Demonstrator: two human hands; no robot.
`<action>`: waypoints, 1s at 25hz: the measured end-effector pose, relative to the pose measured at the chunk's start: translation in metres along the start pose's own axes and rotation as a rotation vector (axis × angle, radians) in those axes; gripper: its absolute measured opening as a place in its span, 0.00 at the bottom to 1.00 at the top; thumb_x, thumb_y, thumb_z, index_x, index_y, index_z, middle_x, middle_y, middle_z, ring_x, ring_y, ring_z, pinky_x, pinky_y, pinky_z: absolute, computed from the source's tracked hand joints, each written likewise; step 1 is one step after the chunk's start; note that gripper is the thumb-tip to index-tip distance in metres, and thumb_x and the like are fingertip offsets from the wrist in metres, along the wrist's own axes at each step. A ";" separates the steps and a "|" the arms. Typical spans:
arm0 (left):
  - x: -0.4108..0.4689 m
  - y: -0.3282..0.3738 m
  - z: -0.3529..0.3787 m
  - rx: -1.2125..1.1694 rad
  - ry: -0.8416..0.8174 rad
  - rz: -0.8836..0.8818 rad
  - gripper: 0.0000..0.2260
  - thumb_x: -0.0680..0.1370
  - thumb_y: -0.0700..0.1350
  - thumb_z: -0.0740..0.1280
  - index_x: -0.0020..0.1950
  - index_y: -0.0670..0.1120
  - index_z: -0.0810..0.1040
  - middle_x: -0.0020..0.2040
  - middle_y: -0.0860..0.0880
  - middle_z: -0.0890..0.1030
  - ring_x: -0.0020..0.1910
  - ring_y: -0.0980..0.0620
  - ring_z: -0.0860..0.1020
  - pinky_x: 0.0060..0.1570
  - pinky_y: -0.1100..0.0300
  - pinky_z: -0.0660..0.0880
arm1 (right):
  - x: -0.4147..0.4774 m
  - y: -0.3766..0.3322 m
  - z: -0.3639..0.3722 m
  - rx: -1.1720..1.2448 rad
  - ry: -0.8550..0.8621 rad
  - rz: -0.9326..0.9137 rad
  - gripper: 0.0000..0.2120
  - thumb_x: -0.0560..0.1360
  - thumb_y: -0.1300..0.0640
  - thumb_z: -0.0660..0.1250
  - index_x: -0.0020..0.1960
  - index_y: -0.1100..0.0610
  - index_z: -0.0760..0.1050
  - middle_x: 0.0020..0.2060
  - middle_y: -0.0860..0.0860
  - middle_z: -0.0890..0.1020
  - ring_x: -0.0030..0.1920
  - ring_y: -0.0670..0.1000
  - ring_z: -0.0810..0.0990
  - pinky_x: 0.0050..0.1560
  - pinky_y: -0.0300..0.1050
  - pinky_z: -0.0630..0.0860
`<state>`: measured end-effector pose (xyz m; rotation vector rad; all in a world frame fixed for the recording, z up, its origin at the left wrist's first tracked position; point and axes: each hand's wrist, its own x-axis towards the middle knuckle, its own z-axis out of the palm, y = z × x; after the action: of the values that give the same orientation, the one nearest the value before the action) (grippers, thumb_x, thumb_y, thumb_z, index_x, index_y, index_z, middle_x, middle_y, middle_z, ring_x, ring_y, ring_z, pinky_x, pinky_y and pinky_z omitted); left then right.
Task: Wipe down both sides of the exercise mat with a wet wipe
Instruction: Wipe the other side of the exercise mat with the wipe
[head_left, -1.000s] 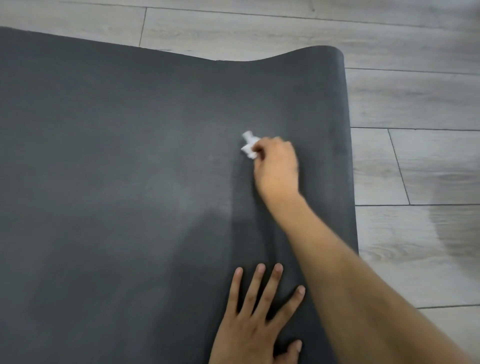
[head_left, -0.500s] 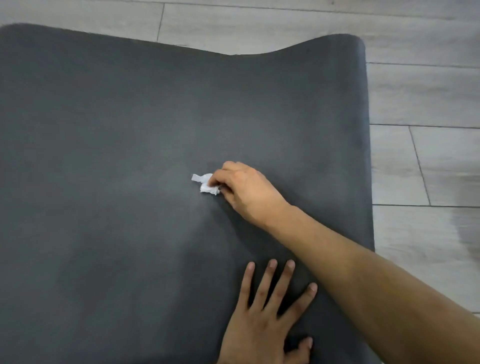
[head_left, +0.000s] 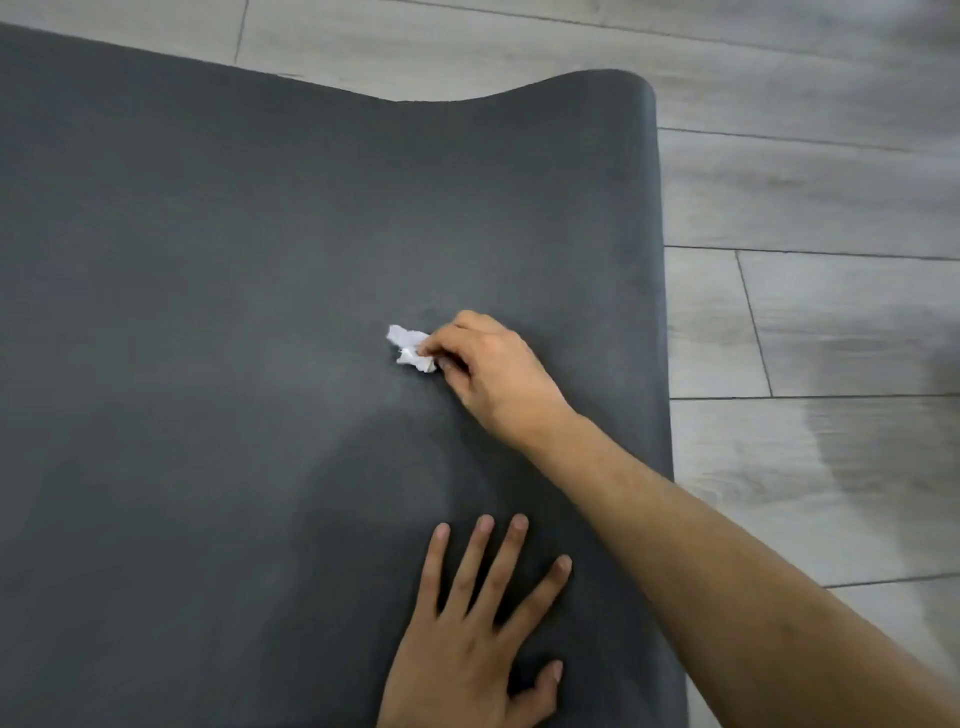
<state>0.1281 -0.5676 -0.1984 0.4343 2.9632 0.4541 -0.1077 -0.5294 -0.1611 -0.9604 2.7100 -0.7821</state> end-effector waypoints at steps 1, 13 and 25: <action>0.000 0.000 0.001 0.010 0.010 0.000 0.40 0.71 0.67 0.67 0.81 0.57 0.64 0.81 0.44 0.63 0.79 0.38 0.63 0.71 0.32 0.61 | 0.003 0.019 -0.009 -0.101 0.058 -0.025 0.09 0.73 0.67 0.65 0.48 0.58 0.80 0.42 0.55 0.78 0.42 0.57 0.76 0.44 0.46 0.68; 0.002 0.001 -0.004 0.003 -0.051 0.007 0.41 0.69 0.67 0.68 0.80 0.58 0.64 0.81 0.44 0.63 0.79 0.38 0.63 0.70 0.31 0.62 | -0.070 0.016 -0.008 -0.032 0.116 0.116 0.09 0.72 0.63 0.63 0.47 0.56 0.80 0.43 0.54 0.78 0.43 0.56 0.76 0.47 0.49 0.73; 0.007 0.002 -0.018 0.039 -0.220 -0.020 0.38 0.76 0.69 0.62 0.83 0.59 0.55 0.84 0.45 0.55 0.81 0.39 0.56 0.73 0.33 0.56 | -0.071 0.085 -0.063 -0.362 0.277 0.336 0.07 0.75 0.58 0.68 0.49 0.48 0.82 0.59 0.53 0.80 0.56 0.62 0.74 0.54 0.51 0.63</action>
<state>0.1197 -0.5683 -0.1811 0.4285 2.7649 0.3232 -0.1181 -0.4022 -0.1538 -0.4475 3.2076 -0.3925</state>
